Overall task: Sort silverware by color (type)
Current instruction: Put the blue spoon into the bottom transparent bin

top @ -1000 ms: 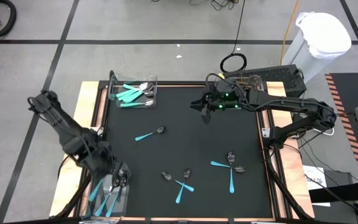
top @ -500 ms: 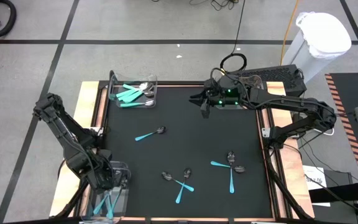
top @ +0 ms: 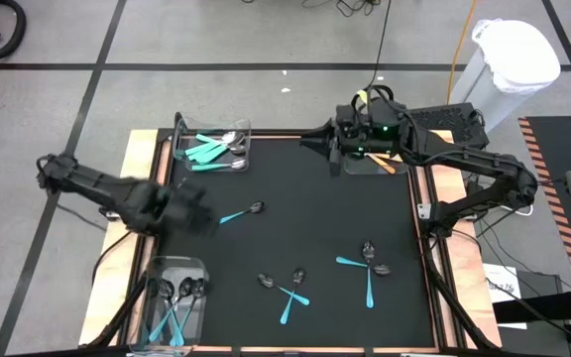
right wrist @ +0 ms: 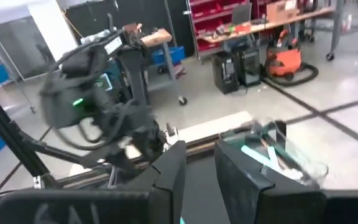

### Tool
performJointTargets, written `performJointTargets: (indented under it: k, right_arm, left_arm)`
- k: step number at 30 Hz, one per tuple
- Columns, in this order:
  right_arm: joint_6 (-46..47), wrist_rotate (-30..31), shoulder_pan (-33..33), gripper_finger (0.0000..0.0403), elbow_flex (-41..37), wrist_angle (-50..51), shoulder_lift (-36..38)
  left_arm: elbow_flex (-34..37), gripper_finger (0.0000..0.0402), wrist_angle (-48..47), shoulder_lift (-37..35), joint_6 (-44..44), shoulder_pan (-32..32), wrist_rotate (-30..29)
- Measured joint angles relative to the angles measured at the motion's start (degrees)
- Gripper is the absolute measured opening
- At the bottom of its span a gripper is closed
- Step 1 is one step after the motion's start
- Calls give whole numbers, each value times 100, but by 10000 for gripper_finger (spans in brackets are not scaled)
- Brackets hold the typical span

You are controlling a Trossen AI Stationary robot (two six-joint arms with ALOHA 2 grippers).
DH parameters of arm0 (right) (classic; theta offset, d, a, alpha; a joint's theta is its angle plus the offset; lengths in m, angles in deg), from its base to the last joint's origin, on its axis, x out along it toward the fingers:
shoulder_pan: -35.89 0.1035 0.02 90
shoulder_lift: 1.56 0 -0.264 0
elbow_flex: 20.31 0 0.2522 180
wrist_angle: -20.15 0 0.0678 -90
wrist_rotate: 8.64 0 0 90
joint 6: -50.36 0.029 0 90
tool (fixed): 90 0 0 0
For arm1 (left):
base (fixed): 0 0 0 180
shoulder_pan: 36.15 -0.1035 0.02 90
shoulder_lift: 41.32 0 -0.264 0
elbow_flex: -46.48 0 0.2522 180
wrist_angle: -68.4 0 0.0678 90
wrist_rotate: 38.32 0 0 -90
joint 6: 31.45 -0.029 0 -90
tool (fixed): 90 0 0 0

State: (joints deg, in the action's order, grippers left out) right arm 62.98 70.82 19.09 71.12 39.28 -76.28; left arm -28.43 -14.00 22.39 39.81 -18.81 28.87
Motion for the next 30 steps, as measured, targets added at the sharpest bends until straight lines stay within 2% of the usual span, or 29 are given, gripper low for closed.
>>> performJointTargets:
  k: [4,7,10,14,21,28,30]
  right_arm:
    - [160,-15,14,84,2,500,18]
    - [400,-17,47,84,2,1037,35]
    - [643,2,140,84,-5,1709,88]
    - [938,374,359,84,0,2330,173]
    - [1581,1898,791,84,-2,3235,181]
    - [2186,2162,1024,84,-5,3387,153]
    - [2408,2403,1112,84,-5,3395,153]
  left_arm:
    - [327,218,1343,216,-2258,-1369,697]
    - [490,218,2056,490,-3101,-2053,1095]
    - [658,218,2139,845,-3608,-2476,1399]
    - [923,218,2161,1354,-4051,-2779,1569]
    - [1211,218,2887,2013,-4681,-3056,2113]
    - [1209,218,3397,2480,-5338,-3050,2495]
    - [1209,218,3411,2634,-5426,-3058,2501]
